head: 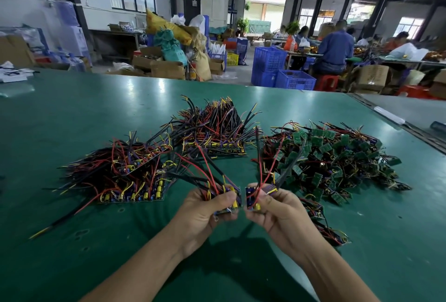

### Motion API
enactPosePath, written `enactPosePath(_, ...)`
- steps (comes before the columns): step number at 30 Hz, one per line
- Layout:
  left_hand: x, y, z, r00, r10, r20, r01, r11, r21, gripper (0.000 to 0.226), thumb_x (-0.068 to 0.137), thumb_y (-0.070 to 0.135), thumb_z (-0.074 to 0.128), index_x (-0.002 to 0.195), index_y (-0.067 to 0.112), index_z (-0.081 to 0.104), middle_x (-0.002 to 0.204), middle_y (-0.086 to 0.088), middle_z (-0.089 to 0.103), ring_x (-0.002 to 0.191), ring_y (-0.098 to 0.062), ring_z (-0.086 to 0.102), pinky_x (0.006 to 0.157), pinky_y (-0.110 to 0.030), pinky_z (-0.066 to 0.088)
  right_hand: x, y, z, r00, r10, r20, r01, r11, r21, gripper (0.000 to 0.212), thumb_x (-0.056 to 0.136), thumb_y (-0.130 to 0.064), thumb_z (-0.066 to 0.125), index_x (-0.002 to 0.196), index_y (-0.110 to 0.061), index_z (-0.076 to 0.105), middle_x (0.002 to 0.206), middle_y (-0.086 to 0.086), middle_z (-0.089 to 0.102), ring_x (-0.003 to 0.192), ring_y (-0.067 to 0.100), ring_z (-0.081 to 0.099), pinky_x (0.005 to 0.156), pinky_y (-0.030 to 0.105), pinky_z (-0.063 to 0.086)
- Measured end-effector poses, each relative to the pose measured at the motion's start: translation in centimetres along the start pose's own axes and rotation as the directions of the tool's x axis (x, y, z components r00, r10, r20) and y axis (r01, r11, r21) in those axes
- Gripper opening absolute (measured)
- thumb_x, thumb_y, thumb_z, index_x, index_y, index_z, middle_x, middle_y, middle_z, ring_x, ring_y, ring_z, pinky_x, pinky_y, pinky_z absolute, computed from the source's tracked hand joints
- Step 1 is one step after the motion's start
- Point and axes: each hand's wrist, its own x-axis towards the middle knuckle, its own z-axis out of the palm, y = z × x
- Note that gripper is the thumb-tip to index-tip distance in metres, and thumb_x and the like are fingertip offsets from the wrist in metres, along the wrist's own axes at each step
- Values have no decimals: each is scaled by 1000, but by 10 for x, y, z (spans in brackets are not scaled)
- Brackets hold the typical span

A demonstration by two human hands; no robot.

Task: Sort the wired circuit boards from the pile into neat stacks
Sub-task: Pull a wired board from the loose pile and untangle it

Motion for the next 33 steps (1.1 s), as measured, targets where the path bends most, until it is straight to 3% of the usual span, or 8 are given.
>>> enactPosePath(5,5,2,-7,984,135,-115,-100,957,272,12,63,28,77,73,22,77,74,2,73,67,-10,67,60,-21,54,1,-5,-5,997,-62,-48,59,996,-70,12,68,-12,69,76,-9,77,78,11,71,65,20,69,59,27,57)
enactPosePath(8,9,2,-13,970,200,-142,-83,812,577,12,76,36,77,66,31,71,58,14,63,54,1,56,54,-6,42,2,-7,-9,995,-52,-79,45,994,-98,23,68,-15,71,89,-5,70,77,13,69,70,29,72,58,29,57)
enactPosePath(12,17,-9,-32,963,250,-98,-68,580,812,53,84,45,69,50,20,38,43,9,30,42,-6,30,43,-23,24,1,-8,-11,996,-60,-69,52,992,-111,12,69,-18,72,80,-15,73,74,8,67,68,33,72,57,29,57)
enactPosePath(16,26,-15,-40,956,272,-109,-13,412,911,53,86,44,66,49,19,37,39,7,36,38,-7,34,42,-21,24,0,-5,-12,995,-95,-22,84,954,-289,15,74,-21,70,86,-14,76,79,6,66,70,23,69,66,31,58)
enactPosePath(22,28,-19,-46,935,340,-105,105,19,994,60,85,64,51,61,10,44,84,-8,52,95,-29,50,83,-37,40,-2,0,-10,986,-134,98,166,801,-575,18,92,-5,62,96,-21,69,108,-19,68,75,5,64,76,27,57)
enactPosePath(24,28,-18,-46,920,351,-173,211,-73,975,66,79,77,43,71,12,53,99,-9,57,106,-29,48,93,-36,38,-3,-1,-8,978,-162,132,209,766,-608,25,93,-3,61,93,-28,67,89,-22,64,70,3,58,74,25,56)
enactPosePath(28,25,-13,-48,883,390,-262,297,-31,954,99,52,94,34,103,11,52,112,-9,55,110,-27,46,94,-34,37,-1,-2,-12,968,-251,26,217,775,-594,30,89,-6,67,114,-22,64,74,-4,67,65,10,63,69,20,52)
enactPosePath(33,18,-8,-40,860,385,-336,390,-72,918,97,53,92,45,106,12,39,117,-9,52,114,-29,46,90,-37,38,0,0,-11,987,-141,-72,110,938,-327,16,79,-16,71,94,-13,74,76,0,68,65,13,60,66,21,51)
